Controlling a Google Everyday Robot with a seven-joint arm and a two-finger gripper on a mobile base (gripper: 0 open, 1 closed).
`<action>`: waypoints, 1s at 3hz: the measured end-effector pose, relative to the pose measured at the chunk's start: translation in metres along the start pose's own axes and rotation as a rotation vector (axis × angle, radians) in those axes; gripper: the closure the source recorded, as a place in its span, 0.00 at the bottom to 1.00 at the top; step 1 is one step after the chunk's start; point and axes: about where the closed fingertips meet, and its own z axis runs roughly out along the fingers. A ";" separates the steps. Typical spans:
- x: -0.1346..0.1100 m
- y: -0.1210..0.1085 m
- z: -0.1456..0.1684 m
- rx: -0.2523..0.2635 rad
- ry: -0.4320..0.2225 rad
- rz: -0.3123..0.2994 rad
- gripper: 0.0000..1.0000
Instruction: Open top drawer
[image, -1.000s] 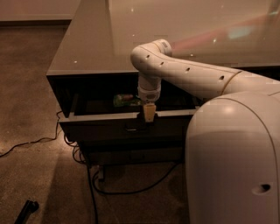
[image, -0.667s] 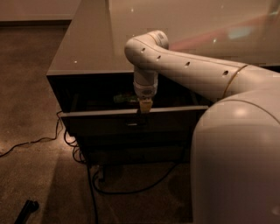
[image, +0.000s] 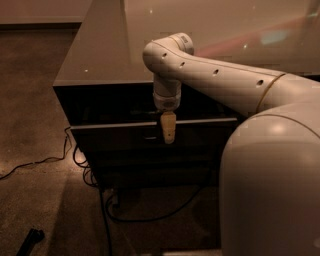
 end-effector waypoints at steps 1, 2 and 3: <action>0.001 -0.002 0.014 -0.013 -0.041 -0.012 0.00; 0.005 0.007 0.034 -0.036 -0.104 -0.025 0.00; 0.012 0.018 0.052 -0.076 -0.137 -0.024 0.00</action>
Offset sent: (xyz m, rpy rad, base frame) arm -0.0105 -0.0122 -0.0533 0.1753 0.0671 0.0571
